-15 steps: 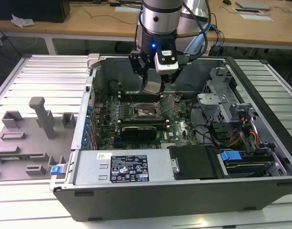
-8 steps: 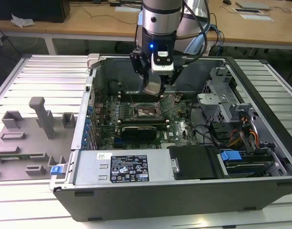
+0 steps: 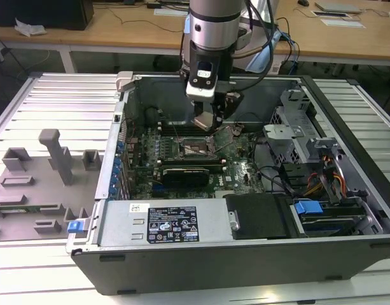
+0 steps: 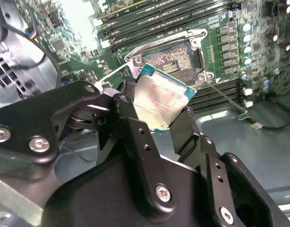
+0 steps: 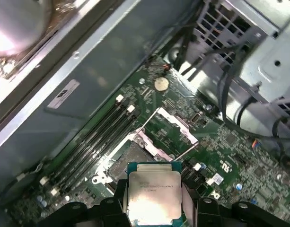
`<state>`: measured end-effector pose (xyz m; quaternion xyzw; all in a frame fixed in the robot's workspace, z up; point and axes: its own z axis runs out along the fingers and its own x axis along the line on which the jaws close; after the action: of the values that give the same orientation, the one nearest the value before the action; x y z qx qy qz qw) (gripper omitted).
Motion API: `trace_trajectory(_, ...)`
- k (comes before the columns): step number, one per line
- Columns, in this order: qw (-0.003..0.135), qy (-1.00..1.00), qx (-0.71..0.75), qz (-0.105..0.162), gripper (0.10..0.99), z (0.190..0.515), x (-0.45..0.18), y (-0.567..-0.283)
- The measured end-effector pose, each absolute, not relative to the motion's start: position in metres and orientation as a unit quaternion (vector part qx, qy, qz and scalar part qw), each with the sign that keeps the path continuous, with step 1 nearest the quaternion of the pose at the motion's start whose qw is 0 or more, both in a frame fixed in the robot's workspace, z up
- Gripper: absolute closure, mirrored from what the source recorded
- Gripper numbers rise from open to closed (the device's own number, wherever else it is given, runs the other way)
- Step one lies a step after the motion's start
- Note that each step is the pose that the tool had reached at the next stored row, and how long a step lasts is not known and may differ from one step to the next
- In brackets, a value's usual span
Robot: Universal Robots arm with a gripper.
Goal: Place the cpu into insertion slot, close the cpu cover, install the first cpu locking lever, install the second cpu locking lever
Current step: 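Place the cpu into insertion slot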
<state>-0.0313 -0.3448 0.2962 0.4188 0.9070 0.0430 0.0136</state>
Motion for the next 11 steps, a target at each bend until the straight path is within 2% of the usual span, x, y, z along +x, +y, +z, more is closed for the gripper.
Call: trace_trajectory(11,0.019,0.839,0.542,0.041,0.545,0.2907,-0.0313,-0.3449)
